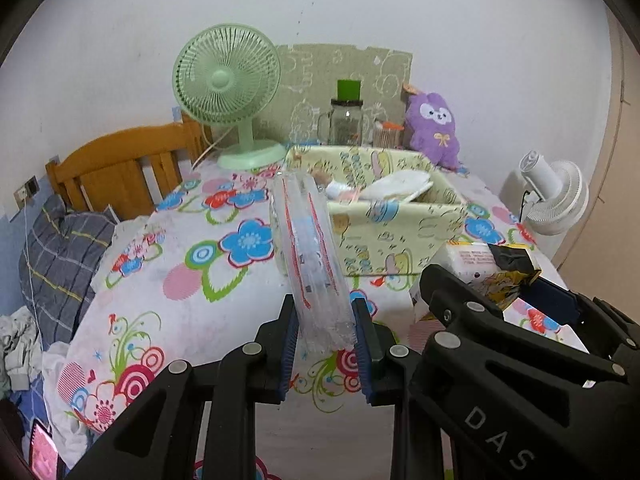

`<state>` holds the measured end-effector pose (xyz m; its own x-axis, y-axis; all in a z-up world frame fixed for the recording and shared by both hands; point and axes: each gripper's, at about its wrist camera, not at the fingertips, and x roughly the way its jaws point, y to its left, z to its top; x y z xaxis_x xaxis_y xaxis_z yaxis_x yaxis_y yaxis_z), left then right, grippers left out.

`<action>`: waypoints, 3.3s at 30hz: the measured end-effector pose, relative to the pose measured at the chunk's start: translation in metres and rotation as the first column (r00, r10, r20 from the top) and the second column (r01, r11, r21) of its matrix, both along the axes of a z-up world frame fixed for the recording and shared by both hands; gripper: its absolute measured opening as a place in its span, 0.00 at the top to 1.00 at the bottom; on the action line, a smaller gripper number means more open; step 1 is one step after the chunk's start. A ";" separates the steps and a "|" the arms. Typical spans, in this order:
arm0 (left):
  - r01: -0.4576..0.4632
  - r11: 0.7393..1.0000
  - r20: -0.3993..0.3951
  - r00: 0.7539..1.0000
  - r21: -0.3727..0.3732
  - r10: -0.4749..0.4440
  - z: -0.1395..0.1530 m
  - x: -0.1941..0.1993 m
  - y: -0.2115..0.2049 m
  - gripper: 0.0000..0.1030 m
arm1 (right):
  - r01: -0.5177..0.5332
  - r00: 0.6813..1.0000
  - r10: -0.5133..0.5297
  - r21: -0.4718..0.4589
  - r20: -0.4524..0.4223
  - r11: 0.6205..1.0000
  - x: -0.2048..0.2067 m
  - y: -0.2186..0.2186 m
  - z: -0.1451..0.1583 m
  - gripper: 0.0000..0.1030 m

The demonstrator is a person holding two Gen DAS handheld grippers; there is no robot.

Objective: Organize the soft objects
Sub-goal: 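Lift and carry the straw pack and tissue pack over the fabric box, then lower both packs into the box and open both tools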

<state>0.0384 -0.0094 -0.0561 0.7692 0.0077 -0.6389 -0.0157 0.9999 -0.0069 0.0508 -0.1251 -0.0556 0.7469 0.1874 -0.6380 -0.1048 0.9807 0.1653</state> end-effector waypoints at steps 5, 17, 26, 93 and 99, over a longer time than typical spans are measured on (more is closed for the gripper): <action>0.019 1.000 0.040 0.999 0.004 -0.019 0.018 -0.004 -0.005 0.75 | 0.011 0.999 -0.011 0.003 0.036 1.000 -0.005 -0.006 0.019 0.25; 0.051 0.999 0.097 0.994 0.004 -0.051 0.048 -0.003 -0.012 0.75 | 0.031 0.994 -0.031 0.000 0.101 1.000 -0.008 -0.013 0.052 0.25; 0.049 0.999 0.117 0.992 0.009 -0.050 0.058 0.005 -0.011 0.75 | 0.024 0.992 -0.025 0.006 0.126 1.000 0.001 -0.012 0.062 0.25; 0.044 0.996 -0.094 0.994 -0.077 -0.052 -0.010 0.168 0.000 0.41 | -0.007 1.000 0.007 -0.013 -0.024 1.000 0.174 0.012 -0.008 0.25; 0.064 0.995 -0.085 0.994 -0.074 -0.070 -0.004 0.175 0.001 0.36 | -0.011 1.000 0.011 0.020 0.006 1.000 0.182 0.013 -0.003 0.25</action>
